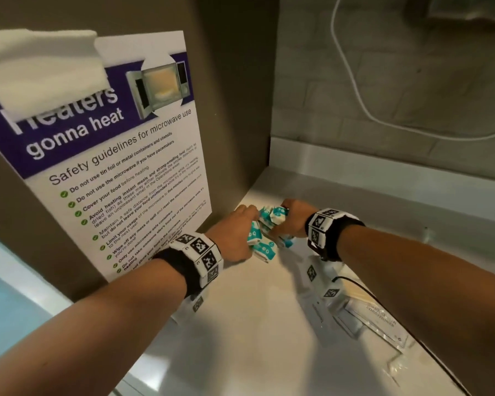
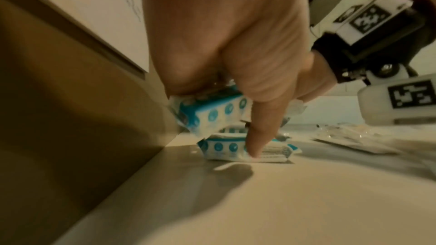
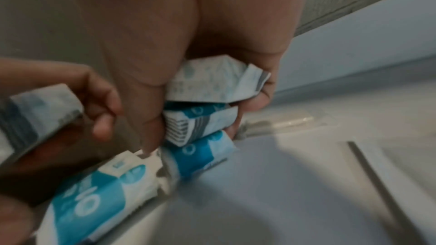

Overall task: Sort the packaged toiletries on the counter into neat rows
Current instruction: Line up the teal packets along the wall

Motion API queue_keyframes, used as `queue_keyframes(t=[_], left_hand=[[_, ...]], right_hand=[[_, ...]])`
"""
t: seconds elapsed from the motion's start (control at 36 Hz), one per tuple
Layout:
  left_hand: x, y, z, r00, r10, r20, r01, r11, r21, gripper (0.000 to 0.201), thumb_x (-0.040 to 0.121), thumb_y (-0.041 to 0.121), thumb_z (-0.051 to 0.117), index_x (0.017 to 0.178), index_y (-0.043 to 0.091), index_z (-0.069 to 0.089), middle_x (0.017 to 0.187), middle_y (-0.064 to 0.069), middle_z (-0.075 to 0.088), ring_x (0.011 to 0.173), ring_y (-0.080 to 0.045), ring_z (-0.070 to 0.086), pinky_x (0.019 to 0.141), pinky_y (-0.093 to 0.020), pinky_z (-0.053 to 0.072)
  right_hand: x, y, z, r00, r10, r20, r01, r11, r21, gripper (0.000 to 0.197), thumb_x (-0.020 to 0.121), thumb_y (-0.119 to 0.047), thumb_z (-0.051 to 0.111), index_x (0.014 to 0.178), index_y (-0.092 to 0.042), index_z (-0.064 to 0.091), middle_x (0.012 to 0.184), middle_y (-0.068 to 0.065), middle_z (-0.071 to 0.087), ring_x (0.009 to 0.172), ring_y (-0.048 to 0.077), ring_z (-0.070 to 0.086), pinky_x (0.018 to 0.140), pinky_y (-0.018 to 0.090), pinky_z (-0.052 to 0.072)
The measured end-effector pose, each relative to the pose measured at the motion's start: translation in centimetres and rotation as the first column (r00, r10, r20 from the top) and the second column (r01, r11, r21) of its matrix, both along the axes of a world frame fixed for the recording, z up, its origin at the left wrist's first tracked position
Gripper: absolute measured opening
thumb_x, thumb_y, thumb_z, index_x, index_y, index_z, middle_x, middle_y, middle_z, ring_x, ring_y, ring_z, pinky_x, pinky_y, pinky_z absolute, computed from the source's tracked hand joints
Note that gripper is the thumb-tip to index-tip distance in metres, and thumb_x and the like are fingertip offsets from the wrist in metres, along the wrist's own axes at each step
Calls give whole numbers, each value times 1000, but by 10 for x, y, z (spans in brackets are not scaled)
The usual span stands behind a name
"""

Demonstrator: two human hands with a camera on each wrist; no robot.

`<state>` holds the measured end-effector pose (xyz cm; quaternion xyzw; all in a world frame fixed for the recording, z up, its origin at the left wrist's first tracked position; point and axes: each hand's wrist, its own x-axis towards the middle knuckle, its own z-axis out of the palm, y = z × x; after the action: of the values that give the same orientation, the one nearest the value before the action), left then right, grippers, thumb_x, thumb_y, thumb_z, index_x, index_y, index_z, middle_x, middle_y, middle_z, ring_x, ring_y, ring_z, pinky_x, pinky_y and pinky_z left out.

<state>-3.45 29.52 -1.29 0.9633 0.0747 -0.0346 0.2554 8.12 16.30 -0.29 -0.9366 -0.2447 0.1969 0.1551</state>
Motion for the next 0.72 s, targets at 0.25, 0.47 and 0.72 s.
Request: queue_keyframes(t=[0.25, 0.47, 0.72], left_hand=[[-15, 6, 3, 986, 128, -103, -154, 939, -308, 54, 86, 1, 61, 121, 26, 29, 124, -1, 46, 105, -15, 61, 89, -35, 57], [-27, 10, 2, 978, 189, -91, -207, 945, -254, 40, 102, 14, 38, 138, 23, 25, 136, -12, 50, 110, -21, 55, 85, -26, 47], [-35, 1, -1, 978, -69, -197, 57, 996, -65, 13, 96, 14, 49, 104, 23, 44, 118, -9, 55, 104, -21, 59, 89, -35, 53]], right_hand=[[3, -9, 17, 1000, -11, 15, 10, 996, 91, 87, 73, -42, 78, 145, -13, 39, 138, 8, 54, 123, 28, 54, 98, 32, 44], [-6, -27, 30, 998, 22, 61, -28, 996, 85, 81, 73, -44, 78, 141, -16, 44, 133, 7, 57, 118, 27, 56, 97, 34, 44], [-8, -47, 34, 996, 12, 89, -19, 997, 78, 74, 74, -42, 79, 136, -15, 48, 123, 6, 62, 98, 21, 56, 85, 30, 46]])
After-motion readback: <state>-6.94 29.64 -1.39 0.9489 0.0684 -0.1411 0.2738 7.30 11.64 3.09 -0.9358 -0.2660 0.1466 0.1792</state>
